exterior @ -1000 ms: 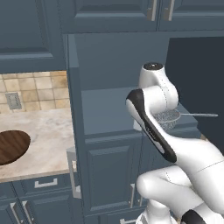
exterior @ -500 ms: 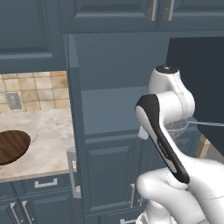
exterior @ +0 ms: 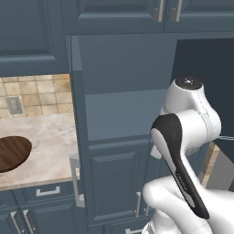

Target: Open the cabinet and setup a tea strainer by placing it in the bowl upright.

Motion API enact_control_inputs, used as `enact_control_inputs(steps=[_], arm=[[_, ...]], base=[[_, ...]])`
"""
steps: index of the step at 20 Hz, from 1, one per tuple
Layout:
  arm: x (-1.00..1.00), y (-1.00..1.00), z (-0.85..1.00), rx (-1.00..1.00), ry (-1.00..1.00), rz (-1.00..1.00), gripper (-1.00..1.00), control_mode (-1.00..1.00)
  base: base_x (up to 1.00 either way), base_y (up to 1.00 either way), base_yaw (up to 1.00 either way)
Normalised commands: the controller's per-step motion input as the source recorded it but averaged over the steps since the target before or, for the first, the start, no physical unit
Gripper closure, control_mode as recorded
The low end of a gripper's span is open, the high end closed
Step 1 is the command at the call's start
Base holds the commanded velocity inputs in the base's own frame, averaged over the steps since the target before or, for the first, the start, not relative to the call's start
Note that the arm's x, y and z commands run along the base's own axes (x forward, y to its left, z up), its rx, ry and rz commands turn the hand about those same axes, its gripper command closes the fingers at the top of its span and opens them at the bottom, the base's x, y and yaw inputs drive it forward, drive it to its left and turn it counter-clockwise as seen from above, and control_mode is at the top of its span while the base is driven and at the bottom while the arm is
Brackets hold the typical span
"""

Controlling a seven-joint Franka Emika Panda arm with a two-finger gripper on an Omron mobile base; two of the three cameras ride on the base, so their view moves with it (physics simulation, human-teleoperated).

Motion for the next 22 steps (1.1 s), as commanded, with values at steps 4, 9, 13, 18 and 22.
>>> enact_control_inputs(steps=[4, 9, 13, 18, 22], arm=[[-0.01, 0.00, 0.13, 0.00, 0.02, 0.00, 1.00, -1.00], [0.00, 0.00, 0.03, 0.00, -0.01, 0.00, 1.00, -1.00], [0.00, 0.00, 0.00, 0.00, 0.00, 0.00, 1.00, -1.00], [0.00, 0.00, 0.00, 0.00, 0.00, 0.00, 1.00, -1.00], [0.00, 0.00, 0.00, 0.00, 0.00, 0.00, 1.00, 1.00]], base=[[0.00, 0.00, 0.00], [0.00, 0.00, 0.00], [0.00, 0.00, 0.00], [0.00, 0.00, 0.00], [-0.15, 0.00, 0.00]])
